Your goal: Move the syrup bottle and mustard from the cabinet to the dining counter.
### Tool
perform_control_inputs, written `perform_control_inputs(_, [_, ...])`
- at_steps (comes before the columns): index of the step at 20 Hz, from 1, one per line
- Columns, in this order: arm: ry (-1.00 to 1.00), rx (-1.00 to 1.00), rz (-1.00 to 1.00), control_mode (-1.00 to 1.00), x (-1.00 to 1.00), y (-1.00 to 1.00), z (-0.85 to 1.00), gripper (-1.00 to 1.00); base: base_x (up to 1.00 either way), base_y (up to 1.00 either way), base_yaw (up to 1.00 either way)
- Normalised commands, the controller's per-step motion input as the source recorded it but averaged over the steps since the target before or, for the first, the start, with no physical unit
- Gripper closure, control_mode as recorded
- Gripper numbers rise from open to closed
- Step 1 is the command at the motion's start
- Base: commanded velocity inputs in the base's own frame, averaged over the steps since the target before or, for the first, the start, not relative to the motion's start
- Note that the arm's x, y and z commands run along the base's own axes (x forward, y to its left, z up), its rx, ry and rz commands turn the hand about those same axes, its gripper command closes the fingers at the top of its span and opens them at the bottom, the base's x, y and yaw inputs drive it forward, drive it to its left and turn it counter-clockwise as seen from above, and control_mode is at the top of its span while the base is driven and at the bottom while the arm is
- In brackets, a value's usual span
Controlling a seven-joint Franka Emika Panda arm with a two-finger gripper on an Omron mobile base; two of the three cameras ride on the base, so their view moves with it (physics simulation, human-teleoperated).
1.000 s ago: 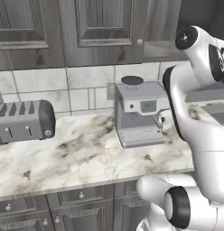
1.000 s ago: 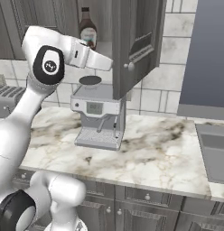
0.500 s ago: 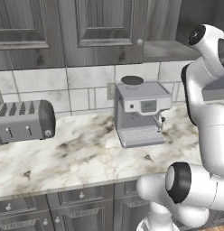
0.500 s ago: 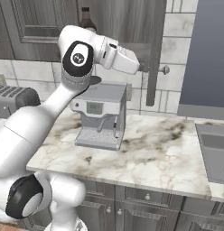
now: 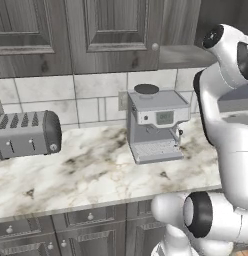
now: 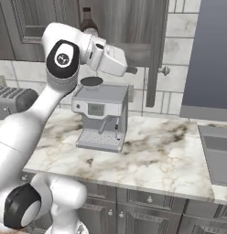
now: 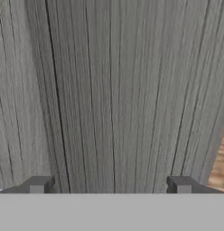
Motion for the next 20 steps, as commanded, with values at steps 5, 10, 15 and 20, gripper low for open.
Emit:
perform_control_inputs(5, [0.09, 0.0, 0.4, -1.0, -0.41, 1.0, 0.0, -1.0, 0.0, 0.0, 0.0])
perform_control_inputs(10, [0.11, 0.0, 0.43, -1.0, -0.28, 1.0, 0.0, -1.0, 0.0, 0.0, 0.0])
perform_control_inputs(15, [0.1, 0.0, 0.36, -1.0, -0.05, 0.95, 0.0, -1.0, 0.0, 0.0, 0.0])
perform_control_inputs(20, [0.0, 0.05, 0.26, -1.0, 0.0, 0.56, 0.07, -1.0, 0.0, 0.0, 0.0])
